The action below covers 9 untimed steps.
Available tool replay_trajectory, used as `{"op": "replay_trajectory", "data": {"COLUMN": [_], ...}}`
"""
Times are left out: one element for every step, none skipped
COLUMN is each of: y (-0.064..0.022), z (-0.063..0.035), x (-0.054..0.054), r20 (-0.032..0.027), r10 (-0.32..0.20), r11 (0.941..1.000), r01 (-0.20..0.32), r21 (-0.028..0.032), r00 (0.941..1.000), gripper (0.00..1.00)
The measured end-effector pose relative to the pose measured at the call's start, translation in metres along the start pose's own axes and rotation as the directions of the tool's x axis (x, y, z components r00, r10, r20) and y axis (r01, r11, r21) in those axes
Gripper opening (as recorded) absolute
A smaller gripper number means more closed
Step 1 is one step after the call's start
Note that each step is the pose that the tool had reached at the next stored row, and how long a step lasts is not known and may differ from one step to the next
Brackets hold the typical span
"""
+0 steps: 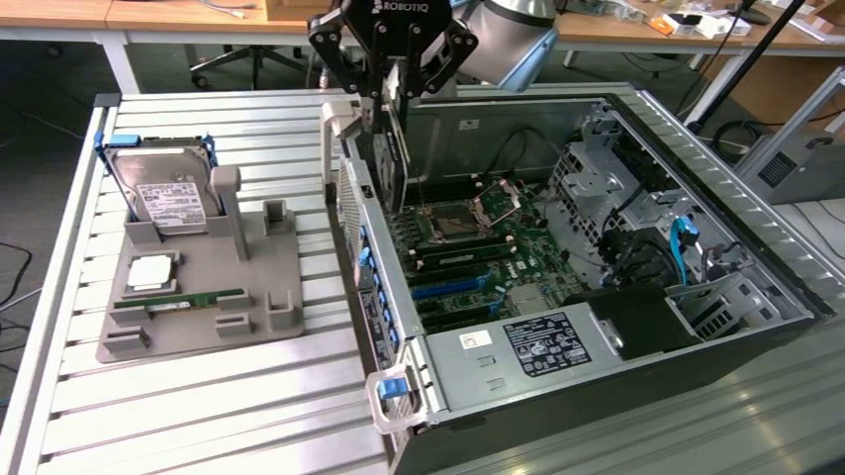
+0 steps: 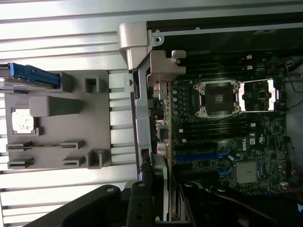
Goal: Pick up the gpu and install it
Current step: 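Pick up the gpu and move the gpu toward the slot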
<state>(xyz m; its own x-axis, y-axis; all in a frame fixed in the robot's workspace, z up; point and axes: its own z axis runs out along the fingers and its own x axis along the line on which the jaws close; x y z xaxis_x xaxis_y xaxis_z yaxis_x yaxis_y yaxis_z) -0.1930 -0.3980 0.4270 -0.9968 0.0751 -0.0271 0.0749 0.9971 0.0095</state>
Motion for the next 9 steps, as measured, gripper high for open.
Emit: {"op": "replay_trajectory", "data": {"y": [0.0000,0.0001,0.0001,0.0002,0.0002,0.0003,0.0003,0.0004,0.0004], "z": [0.0000,0.0001,0.0001,0.0002,0.0002,0.0002,0.0003,0.0003,0.0003], "x": [-0.0004,-0.0013,-0.0021,-0.0028,-0.0033,-0.0038,-0.0044,-0.0048,-0.0054], "r20": [0.0000,0.0000,0.0001,0.0001,0.0001,0.0001,0.0002,0.0001,0.0001], "r10": [0.000,0.000,0.000,0.000,0.000,0.000,0.000,0.000,0.000], "r11": [1.0000,1.0000,1.0000,1.0000,1.0000,1.0000,1.0000,1.0000,1.0000], "r01": [0.000,0.000,0.000,0.000,0.000,0.000,0.000,0.000,0.000], "r21": [0.0001,0.0003,0.0004,0.0007,0.0009,0.0010,0.0012,0.0013,0.0015], "r00": [1.0000,1.0000,1.0000,1.0000,1.0000,1.0000,1.0000,1.0000,1.0000], "gripper": [0.27,0.27,0.27,0.27,0.27,0.27,0.27,0.27,0.27]}}
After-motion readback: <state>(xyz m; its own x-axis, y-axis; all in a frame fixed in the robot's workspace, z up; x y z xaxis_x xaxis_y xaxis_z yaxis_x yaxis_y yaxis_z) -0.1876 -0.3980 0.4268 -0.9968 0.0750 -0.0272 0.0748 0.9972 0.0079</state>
